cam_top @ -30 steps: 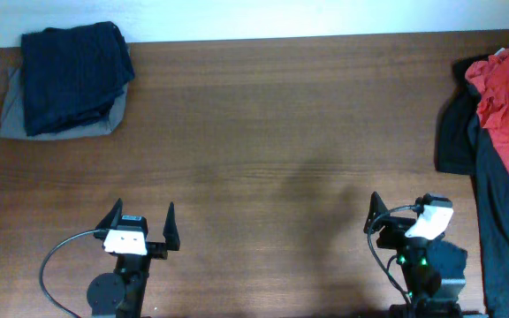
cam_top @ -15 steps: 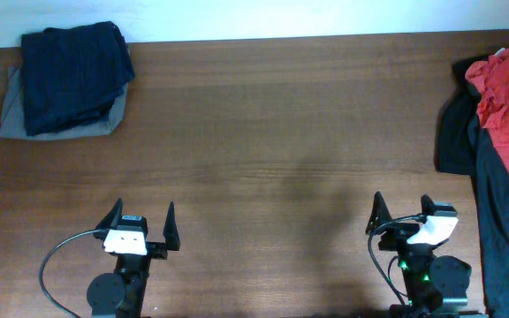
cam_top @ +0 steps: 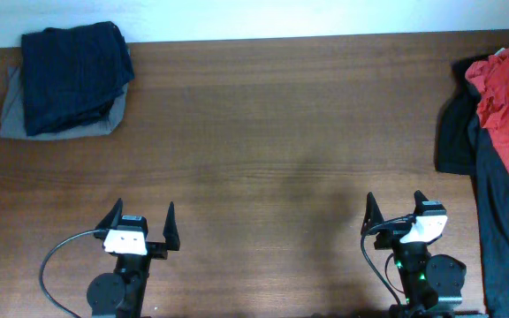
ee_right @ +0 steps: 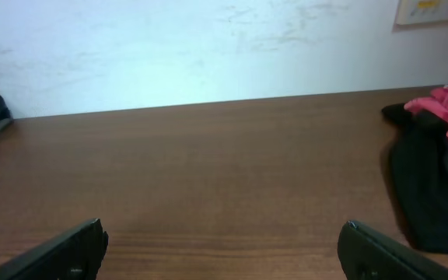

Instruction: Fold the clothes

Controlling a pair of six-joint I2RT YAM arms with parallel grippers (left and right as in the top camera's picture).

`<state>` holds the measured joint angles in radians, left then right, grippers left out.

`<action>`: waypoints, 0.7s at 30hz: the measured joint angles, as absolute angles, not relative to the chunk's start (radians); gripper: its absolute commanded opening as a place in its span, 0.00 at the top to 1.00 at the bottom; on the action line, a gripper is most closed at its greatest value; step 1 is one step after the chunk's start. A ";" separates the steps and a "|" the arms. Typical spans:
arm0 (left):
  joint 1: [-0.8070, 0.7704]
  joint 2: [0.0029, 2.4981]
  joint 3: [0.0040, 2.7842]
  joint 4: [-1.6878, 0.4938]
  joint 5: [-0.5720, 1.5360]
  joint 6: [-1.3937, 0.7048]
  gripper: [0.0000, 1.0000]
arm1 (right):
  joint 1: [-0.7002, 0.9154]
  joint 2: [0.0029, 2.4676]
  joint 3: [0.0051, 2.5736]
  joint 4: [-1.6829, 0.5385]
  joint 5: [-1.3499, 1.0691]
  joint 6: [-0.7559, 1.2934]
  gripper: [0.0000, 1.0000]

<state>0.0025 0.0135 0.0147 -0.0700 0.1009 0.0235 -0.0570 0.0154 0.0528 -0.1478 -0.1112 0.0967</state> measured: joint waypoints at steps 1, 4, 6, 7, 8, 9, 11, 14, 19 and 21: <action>0.002 0.014 0.015 -0.070 0.101 0.023 0.01 | -0.057 0.015 0.052 -0.146 -0.112 0.097 0.01; 0.002 0.014 0.015 -0.070 0.101 0.023 0.01 | -0.057 0.015 0.048 -0.129 -0.114 0.097 0.01; 0.002 0.014 0.015 -0.070 0.101 0.023 0.01 | -0.057 0.015 0.047 -0.110 -0.115 0.097 0.01; 0.002 0.014 0.015 -0.070 0.101 0.023 0.01 | -0.057 0.015 0.046 -0.094 -0.115 0.096 0.01; 0.002 0.014 0.015 -0.070 0.101 0.023 0.01 | -0.057 0.015 0.045 -0.079 -0.115 0.097 0.01; 0.002 0.014 0.015 -0.070 0.101 0.023 0.01 | -0.057 0.015 0.043 -0.064 -0.115 0.097 0.01; 0.002 0.014 0.015 -0.070 0.101 0.023 0.01 | -0.057 0.014 0.031 -0.038 -0.119 0.096 0.01; 0.002 0.014 0.015 -0.070 0.101 0.023 0.01 | -0.057 0.014 0.016 -0.025 -0.126 0.096 0.01; 0.002 0.014 0.015 -0.070 0.101 0.023 0.01 | -0.057 0.014 0.013 -0.030 -0.130 0.097 0.01; 0.002 0.014 0.015 -0.070 0.101 0.023 0.01 | -0.057 0.014 0.013 -0.060 -0.125 0.097 0.01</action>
<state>0.0025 0.0135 0.0147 -0.0700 0.1009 0.0235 -0.0570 0.0139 0.0128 -0.0597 -0.1246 0.0967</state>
